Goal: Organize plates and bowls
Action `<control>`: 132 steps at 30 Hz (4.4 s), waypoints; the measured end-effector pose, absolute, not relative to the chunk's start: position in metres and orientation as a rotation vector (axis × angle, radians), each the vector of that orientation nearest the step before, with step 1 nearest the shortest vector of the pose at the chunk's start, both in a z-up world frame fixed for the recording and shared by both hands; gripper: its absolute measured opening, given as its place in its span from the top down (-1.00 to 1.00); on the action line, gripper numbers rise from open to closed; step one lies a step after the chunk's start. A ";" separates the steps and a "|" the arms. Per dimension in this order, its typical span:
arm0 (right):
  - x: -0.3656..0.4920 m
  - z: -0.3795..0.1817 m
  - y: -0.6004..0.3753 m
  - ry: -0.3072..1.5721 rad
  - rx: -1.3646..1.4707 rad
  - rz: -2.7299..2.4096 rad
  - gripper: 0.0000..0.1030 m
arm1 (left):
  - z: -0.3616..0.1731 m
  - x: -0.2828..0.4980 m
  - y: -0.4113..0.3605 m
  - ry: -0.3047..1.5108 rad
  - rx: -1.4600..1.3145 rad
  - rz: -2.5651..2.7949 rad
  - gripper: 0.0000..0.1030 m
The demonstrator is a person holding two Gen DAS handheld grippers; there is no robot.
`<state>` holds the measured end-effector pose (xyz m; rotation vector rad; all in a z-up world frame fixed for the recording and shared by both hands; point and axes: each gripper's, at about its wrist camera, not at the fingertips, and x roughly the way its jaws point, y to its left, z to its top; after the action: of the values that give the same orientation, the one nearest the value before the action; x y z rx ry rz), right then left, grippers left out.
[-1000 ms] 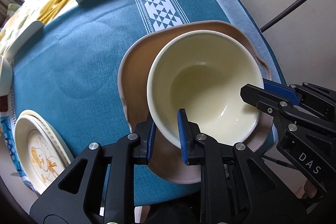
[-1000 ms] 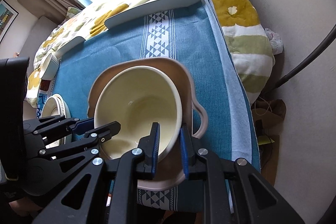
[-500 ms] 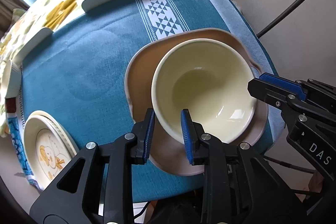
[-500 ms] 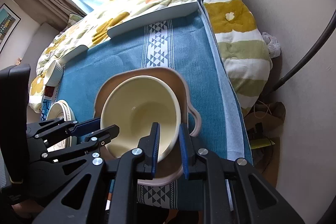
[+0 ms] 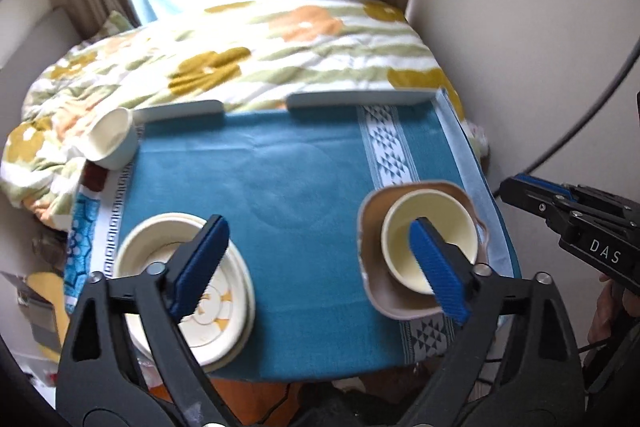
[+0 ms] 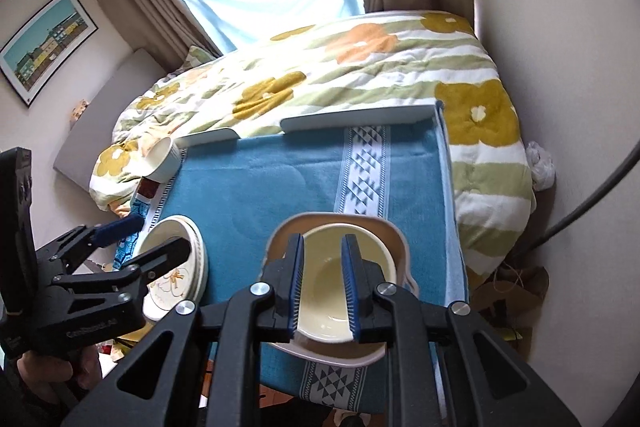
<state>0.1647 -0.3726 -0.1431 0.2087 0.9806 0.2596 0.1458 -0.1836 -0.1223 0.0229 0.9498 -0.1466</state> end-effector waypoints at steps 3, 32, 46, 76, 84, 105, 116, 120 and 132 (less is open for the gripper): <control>0.176 -0.134 -0.352 0.966 0.181 0.323 0.46 | -0.107 0.141 -0.150 0.908 -0.031 -0.081 -0.85; 0.406 -0.199 -0.025 1.088 -0.068 0.679 -0.86 | -0.213 0.290 0.176 1.066 -0.536 0.181 -0.87; 0.456 -0.280 0.031 1.289 -0.041 0.697 -0.05 | -0.294 0.346 0.207 1.195 -0.679 0.088 0.18; 0.420 -0.233 -0.010 1.128 0.058 0.682 0.64 | -0.211 0.318 0.149 1.016 -0.474 0.074 0.56; 0.347 -0.173 -0.098 1.034 0.077 0.621 0.64 | -0.154 0.260 0.053 0.949 -0.394 -0.007 0.56; 0.182 -0.162 -0.357 1.077 0.153 0.292 0.64 | -0.172 0.140 -0.224 1.109 -0.244 -0.309 0.55; 0.172 -0.220 -0.390 1.182 0.225 0.223 0.64 | -0.222 0.151 -0.263 1.236 -0.077 -0.309 0.56; 0.171 -0.226 -0.390 1.191 0.217 0.202 0.64 | -0.231 0.156 -0.270 1.253 -0.023 -0.309 0.56; 0.173 -0.229 -0.394 1.211 0.224 0.193 0.64 | -0.234 0.166 -0.282 1.257 0.131 -0.265 0.55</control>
<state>0.1730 -0.3942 -0.2293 0.2243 1.2111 0.1926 0.1663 -0.2817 -0.2343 0.1307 1.2573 -0.2650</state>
